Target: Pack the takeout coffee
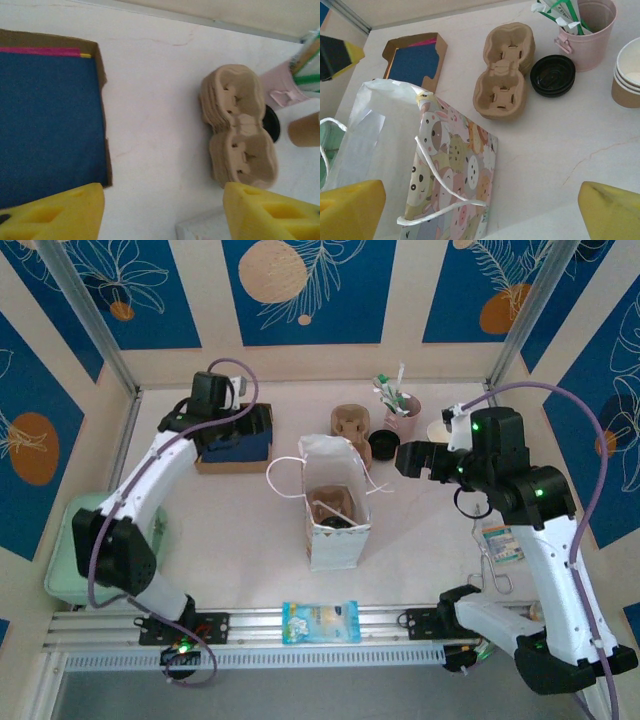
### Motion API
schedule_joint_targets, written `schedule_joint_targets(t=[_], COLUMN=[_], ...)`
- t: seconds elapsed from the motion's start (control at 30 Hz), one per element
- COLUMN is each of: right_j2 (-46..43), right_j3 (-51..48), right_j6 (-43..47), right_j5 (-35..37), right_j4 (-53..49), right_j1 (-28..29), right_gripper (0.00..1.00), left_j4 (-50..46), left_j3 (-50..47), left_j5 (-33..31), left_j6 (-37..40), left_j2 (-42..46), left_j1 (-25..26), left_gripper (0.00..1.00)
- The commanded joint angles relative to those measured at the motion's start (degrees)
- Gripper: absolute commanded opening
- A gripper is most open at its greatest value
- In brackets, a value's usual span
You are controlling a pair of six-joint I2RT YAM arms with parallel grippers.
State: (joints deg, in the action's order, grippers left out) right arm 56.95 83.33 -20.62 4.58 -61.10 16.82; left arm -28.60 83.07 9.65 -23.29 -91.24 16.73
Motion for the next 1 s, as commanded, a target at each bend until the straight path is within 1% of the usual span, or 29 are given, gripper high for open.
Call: schedule_joint_targets(t=[0.0, 0.1, 0.23, 0.4, 0.53, 0.97], right_j2=[-0.38, -0.3, -0.68, -0.96, -1.4, -2.01], right_j3=[-1.4, -1.86, -2.27, -2.99, -3.68, -4.93], right_j6=[-0.8, -1.08, -1.48, -1.67, -1.88, -2.64], right_j5=[-2.92, -3.86, -4.04, -4.37, -4.32, -4.78], right_j4=[0.72, 0.72, 0.54, 0.21, 0.19, 0.02], right_j1=[-0.59, -0.88, -1.08, -1.21, -1.29, -1.87], right_gripper=[0.99, 0.99, 0.99, 0.99, 0.99, 0.99], left_j4=[-2.85, -6.53, -7.01, -10.37, -12.06, -16.48], left_j3=[5.07, 10.54, 13.93, 19.73, 22.84, 31.53], left_j5=[-2.19, -2.65, -4.11, -5.97, -5.43, -7.36], left_j6=[4.04, 5.53, 6.87, 8.56, 9.31, 11.22], left_j2=[-6.6, -13.69, -18.69, -24.98, -28.88, -38.15], left_j1=[-0.73, -0.74, -0.73, -0.74, -0.74, -0.74], left_gripper=[0.59, 0.56, 0.54, 0.53, 0.51, 0.41])
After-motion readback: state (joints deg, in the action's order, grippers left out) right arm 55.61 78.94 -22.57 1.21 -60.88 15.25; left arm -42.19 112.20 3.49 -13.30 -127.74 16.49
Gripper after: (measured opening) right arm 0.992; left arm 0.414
